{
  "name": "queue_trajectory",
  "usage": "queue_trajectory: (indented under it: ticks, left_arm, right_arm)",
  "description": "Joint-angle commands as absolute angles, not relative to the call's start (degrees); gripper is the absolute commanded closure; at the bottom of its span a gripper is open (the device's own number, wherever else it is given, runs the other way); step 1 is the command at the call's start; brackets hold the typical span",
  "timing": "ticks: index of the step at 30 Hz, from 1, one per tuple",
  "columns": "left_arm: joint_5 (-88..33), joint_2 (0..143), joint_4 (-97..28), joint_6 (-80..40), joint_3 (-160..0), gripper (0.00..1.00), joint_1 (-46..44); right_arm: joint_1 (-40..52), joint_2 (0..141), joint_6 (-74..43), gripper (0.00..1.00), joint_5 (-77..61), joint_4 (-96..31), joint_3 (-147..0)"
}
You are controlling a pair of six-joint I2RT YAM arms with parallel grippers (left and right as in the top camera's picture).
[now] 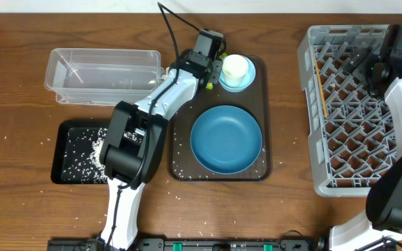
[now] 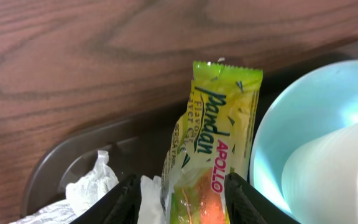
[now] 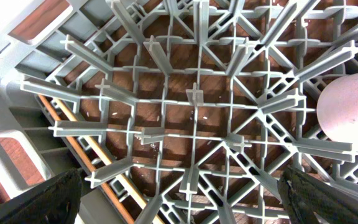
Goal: Sort waste into correct bins and load items into the dishwasher rack
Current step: 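Grasp the yellow snack wrapper and tissue with the left gripper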
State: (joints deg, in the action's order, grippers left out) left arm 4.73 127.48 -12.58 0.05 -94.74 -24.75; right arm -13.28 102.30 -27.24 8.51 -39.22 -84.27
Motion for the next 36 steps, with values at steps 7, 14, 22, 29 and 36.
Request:
queue_trajectory:
  ticks: [7, 14, 22, 29, 36]
  left_arm:
    - [5.63, 129.56, -13.17, 0.84, -94.83, 0.54, -24.27]
    - [5.61, 131.22, -13.67, 0.82, -94.72, 0.53, -24.16]
    - [5.65, 131.76, -14.46, 0.84, -94.72, 0.62, -24.18]
    - [5.63, 128.25, -14.59, 0.80, -94.72, 0.89, -24.29]
    - [5.63, 121.64, -17.15, -1.37, -94.72, 0.94, -24.34]
  right_arm:
    - [-13.43, 102.87, -28.25, 0.01, 8.75, -39.27, -84.31]
    - [-13.43, 102.87, -28.25, 0.01, 8.75, -39.27, -84.31]
    - [-13.43, 102.87, -28.25, 0.01, 8.75, -39.27, -84.31]
    - [-13.43, 102.87, -28.25, 0.01, 8.75, -39.27, -84.31]
    - [-13.43, 102.87, -28.25, 0.01, 8.75, -39.27, -84.31]
